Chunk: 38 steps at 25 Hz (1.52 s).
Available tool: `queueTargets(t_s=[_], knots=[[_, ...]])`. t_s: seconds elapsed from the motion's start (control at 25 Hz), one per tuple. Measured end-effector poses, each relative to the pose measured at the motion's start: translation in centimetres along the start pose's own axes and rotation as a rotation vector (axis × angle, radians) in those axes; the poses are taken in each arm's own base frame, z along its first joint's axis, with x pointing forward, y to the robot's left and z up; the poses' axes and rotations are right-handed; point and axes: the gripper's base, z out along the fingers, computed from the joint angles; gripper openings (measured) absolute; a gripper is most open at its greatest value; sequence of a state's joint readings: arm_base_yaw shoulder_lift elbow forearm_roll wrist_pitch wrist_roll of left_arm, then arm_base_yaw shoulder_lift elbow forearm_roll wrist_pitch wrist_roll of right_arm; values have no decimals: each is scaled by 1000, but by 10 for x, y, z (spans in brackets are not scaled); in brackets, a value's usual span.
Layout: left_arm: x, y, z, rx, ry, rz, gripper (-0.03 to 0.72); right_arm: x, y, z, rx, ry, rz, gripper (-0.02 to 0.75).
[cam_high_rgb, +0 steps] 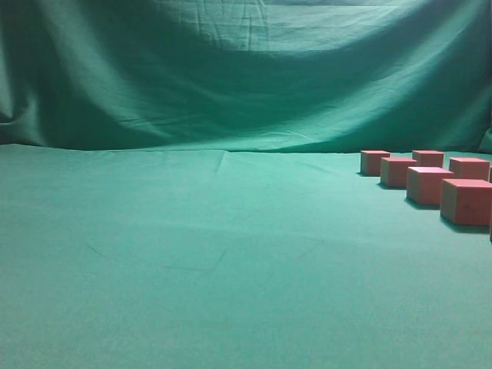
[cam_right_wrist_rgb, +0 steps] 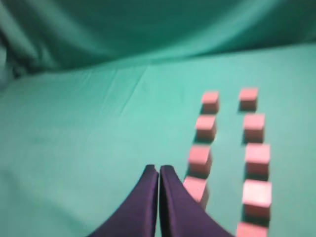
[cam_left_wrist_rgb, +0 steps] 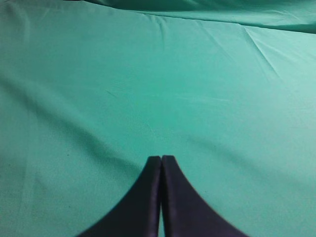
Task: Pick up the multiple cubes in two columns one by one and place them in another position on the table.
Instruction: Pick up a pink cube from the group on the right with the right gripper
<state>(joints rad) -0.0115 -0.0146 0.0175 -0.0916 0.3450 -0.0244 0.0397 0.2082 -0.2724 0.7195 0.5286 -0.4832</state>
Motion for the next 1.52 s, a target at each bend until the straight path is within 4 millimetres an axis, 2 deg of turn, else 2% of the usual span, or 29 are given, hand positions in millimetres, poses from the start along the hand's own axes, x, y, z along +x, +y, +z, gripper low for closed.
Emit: queueTargets(t_s=[0.16,0.36,0.52,0.64,0.88,1.24,1.52], knots=[[0,0,0,0,0,0,0,-5,6,13,-80,240,22,0],[0,0,0,0,0,0,0,-20,7,30,-132,425,3,0],[0,0,0,0,0,0,0,-36,1,46,-67,599,125,0],[0,0,0,0,0,0,0,-43,-7,59,0,763,155,0],[0,0,0,0,0,0,0,-56,-18,78,80,833,165,0],[0,0,0,0,0,0,0,-35,1,103,189,974,2,0],[0,0,0,0,0,0,0,-9,15,138,257,1037,-122,0]])
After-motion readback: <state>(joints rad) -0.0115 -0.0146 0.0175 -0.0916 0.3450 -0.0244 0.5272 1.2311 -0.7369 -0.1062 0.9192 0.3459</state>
